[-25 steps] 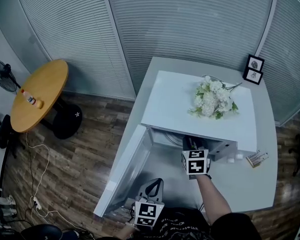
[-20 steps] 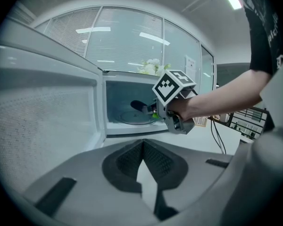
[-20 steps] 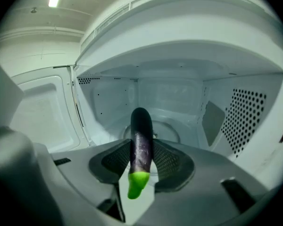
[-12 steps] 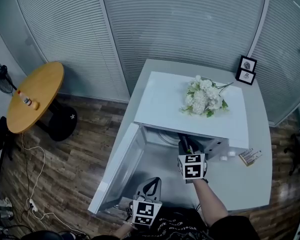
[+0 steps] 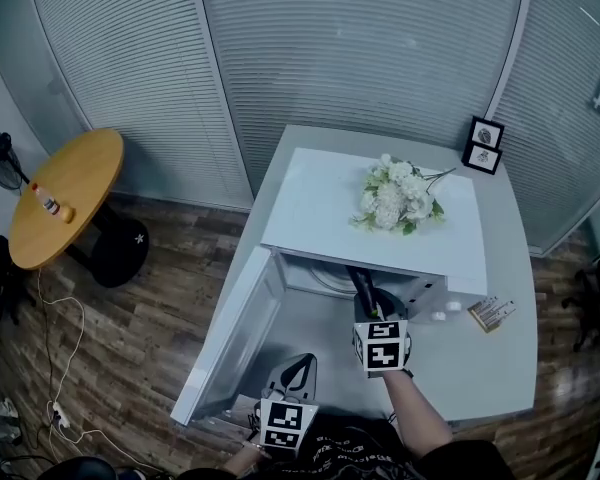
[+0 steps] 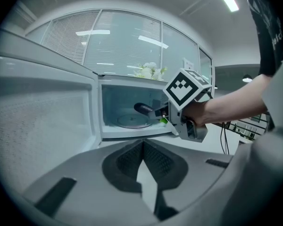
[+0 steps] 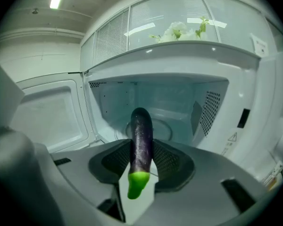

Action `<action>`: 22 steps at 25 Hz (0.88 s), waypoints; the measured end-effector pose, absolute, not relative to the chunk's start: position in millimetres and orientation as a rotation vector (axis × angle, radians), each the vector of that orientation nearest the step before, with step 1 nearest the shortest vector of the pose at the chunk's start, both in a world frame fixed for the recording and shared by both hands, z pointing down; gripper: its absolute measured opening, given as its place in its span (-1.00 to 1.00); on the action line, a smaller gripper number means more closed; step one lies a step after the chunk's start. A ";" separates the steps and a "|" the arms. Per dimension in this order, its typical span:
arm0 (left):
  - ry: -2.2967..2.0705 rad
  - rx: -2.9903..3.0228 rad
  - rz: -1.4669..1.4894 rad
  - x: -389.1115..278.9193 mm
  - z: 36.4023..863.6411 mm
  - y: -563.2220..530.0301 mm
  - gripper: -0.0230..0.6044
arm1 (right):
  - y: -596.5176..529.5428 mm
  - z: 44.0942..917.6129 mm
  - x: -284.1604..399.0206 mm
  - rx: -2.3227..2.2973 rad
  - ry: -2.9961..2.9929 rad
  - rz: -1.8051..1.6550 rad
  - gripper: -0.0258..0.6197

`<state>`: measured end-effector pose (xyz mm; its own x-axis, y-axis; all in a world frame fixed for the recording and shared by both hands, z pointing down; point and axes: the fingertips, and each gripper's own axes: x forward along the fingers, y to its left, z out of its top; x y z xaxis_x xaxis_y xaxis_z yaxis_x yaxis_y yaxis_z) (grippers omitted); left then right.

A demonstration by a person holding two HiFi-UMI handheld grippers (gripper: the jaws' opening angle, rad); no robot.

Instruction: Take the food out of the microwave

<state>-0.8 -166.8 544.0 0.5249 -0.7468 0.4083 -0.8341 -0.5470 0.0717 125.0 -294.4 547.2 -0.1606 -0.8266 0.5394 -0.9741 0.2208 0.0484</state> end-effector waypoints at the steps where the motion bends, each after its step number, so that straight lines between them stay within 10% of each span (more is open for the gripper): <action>1: -1.327 2.510 0.483 0.1 544.0 -166.5 -0.90 | -292.0 546.7 125.5 1.661 -2.045 0.431 -0.48; 22: -1.286 2.554 0.485 5.5 540.4 -163.2 -0.90 | -239.6 551.5 145.9 1.746 -1.994 0.471 -0.48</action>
<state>5.5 -163.2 540.4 0.5573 -0.7295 0.3966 -0.8096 -0.5835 0.0645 145.9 -239.6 551.5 -0.1013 -0.8370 0.5378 -0.9892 0.1425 0.0355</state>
